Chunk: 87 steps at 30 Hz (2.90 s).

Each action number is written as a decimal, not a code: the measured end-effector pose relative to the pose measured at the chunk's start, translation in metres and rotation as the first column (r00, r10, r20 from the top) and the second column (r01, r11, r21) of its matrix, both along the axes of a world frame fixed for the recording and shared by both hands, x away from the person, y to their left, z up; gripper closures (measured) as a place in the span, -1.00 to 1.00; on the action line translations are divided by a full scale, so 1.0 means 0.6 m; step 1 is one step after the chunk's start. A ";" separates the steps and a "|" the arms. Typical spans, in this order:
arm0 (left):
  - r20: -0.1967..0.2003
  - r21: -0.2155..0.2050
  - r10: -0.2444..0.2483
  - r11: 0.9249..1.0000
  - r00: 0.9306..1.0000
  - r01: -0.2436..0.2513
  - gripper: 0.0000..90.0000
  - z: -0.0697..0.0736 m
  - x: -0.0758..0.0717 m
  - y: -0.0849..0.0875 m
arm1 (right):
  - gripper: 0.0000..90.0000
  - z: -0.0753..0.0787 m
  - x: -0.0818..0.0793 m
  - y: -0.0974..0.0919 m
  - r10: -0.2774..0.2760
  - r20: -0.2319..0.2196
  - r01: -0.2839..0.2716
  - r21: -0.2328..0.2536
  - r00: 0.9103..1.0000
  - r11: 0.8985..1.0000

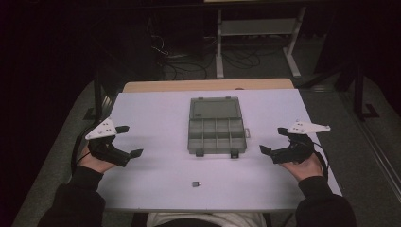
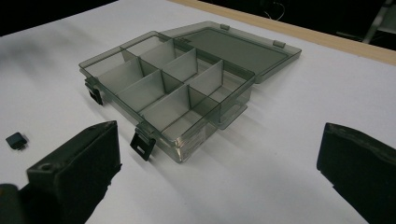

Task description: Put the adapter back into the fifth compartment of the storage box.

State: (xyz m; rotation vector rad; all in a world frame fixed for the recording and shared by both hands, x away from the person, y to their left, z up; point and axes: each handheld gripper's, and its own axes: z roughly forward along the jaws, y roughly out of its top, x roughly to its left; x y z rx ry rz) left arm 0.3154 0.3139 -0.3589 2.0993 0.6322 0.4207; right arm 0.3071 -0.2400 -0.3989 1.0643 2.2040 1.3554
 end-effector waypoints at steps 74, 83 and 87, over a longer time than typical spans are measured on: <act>-0.116 0.180 -0.304 0.930 0.946 0.321 -1.00 -0.051 -0.004 -0.223 | -1.00 -0.005 0.002 0.009 0.036 -0.027 -0.037 -0.031 0.999 0.999; -0.138 0.199 -0.330 0.914 0.934 0.353 -1.00 -0.067 -0.010 -0.245 | -1.00 -0.005 0.002 0.009 0.035 -0.028 -0.036 -0.035 0.999 0.999; -0.145 0.211 -0.341 0.906 0.929 0.366 -1.00 -0.068 -0.014 -0.249 | -1.00 -0.005 0.001 0.011 0.035 -0.022 -0.036 -0.045 0.999 0.998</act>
